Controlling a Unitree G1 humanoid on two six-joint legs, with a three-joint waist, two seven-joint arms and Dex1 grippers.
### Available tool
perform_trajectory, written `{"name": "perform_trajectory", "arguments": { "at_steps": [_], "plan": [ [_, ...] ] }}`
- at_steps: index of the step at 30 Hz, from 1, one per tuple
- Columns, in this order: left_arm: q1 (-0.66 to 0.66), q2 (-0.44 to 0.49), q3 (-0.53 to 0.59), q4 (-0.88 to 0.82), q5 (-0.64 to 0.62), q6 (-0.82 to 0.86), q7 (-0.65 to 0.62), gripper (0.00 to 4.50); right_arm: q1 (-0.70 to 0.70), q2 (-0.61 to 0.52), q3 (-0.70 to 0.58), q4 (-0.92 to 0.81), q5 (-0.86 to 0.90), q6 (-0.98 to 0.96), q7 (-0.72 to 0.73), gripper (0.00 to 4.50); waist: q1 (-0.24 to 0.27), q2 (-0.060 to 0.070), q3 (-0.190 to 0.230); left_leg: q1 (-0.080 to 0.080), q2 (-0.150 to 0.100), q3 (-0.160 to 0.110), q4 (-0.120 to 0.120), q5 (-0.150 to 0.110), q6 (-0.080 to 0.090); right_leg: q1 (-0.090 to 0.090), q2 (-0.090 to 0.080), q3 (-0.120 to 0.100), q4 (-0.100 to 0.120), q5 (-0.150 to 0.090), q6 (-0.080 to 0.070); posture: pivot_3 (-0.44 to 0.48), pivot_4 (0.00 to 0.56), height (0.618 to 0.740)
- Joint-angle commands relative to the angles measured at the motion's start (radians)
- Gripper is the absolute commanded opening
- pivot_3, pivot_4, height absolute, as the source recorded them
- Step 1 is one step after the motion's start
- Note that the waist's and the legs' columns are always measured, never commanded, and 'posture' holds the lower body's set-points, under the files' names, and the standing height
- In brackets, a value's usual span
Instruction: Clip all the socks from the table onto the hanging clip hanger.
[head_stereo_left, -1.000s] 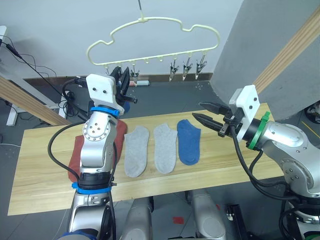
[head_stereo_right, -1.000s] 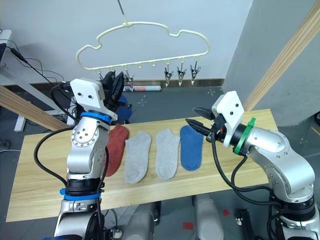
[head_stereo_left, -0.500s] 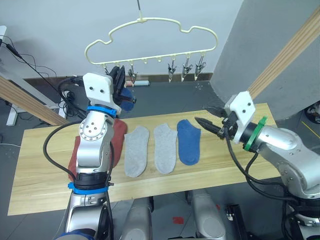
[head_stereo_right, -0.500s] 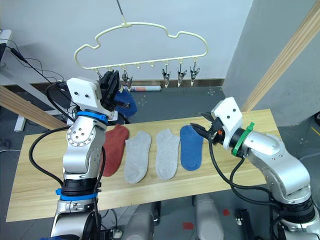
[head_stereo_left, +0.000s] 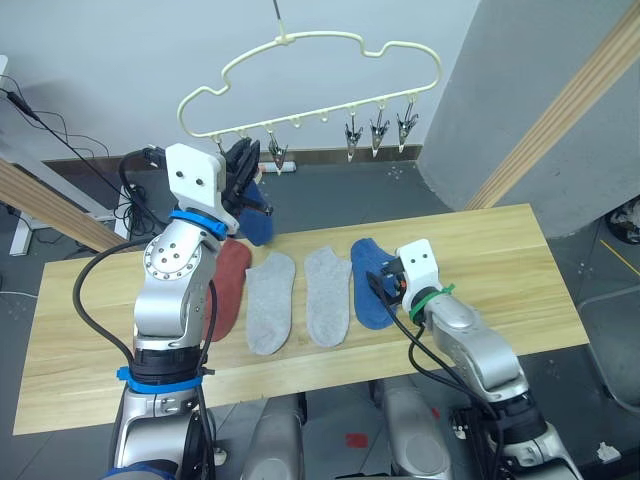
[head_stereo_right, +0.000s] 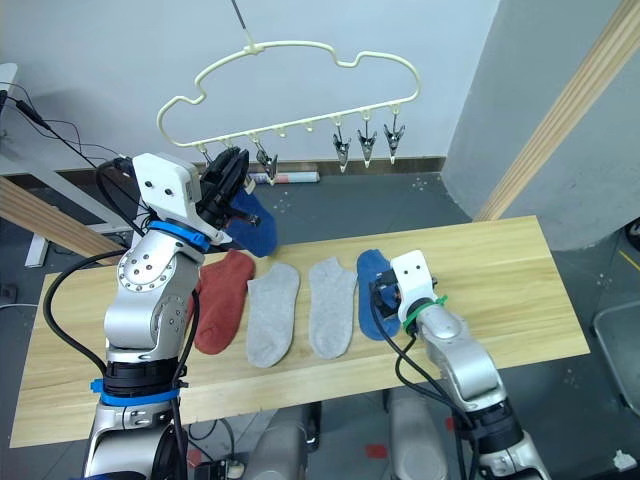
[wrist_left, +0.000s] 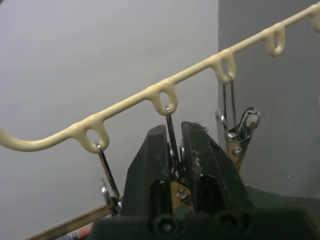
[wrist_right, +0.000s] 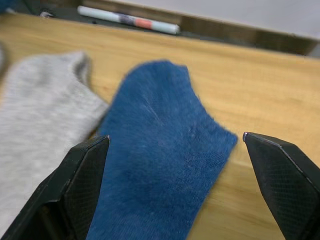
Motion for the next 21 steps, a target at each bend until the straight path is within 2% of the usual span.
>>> {"name": "perform_trajectory", "arguments": {
  "at_steps": [1,4,7,18,19,21],
  "plan": [
    [0.01,0.013,0.013,-0.043,-0.009,0.002,-0.011,0.09,-0.02,0.03,0.002,0.091,-0.035,-0.089,-0.004,4.48,0.0,0.0,0.0,0.0,0.0,0.0,0.0,0.0,0.0,0.0,0.0,0.0,0.0,0.0,-0.001,-0.184,0.418,0.74],
    [0.011,0.018,0.015,-0.045,-0.012,0.009,-0.018,0.09,-0.034,0.053,0.007,0.166,-0.051,-0.113,0.007,4.48,-0.001,0.0,0.0,0.0,0.0,0.0,0.0,0.0,0.0,0.0,0.001,0.0,0.0,0.001,-0.001,-0.179,0.418,0.74],
    [0.013,0.027,0.015,-0.049,-0.02,0.02,-0.032,0.09,-0.027,0.062,0.009,0.191,-0.055,-0.108,0.027,3.91,0.0,0.0,0.0,0.0,0.0,0.0,0.0,0.0,0.0,0.0,0.001,0.0,0.0,0.001,-0.001,-0.169,0.419,0.74],
    [-0.001,0.072,0.04,-0.045,-0.109,0.118,-0.106,0.09,0.002,0.055,0.026,0.17,-0.08,-0.094,0.091,0.15,0.0,0.0,0.0,0.002,0.007,0.001,0.0,0.0,0.0,0.001,0.008,0.0,0.0,0.001,-0.002,-0.164,0.417,0.74],
    [-0.006,0.077,0.042,-0.042,-0.123,0.132,-0.116,0.09,-0.005,0.046,0.036,0.154,-0.088,-0.101,0.105,0.0,0.0,0.0,0.0,0.002,0.009,0.001,0.0,0.0,0.0,0.001,0.009,0.0,0.0,0.002,-0.002,-0.165,0.416,0.74],
    [-0.016,0.086,0.047,-0.04,-0.154,0.162,-0.136,0.09,-0.028,0.014,0.069,0.107,-0.112,-0.124,0.15,0.0,0.0,0.0,0.0,0.002,0.011,0.002,0.0,0.0,0.0,0.001,0.012,0.0,-0.001,0.002,-0.003,-0.168,0.414,0.74]
  ]
}}
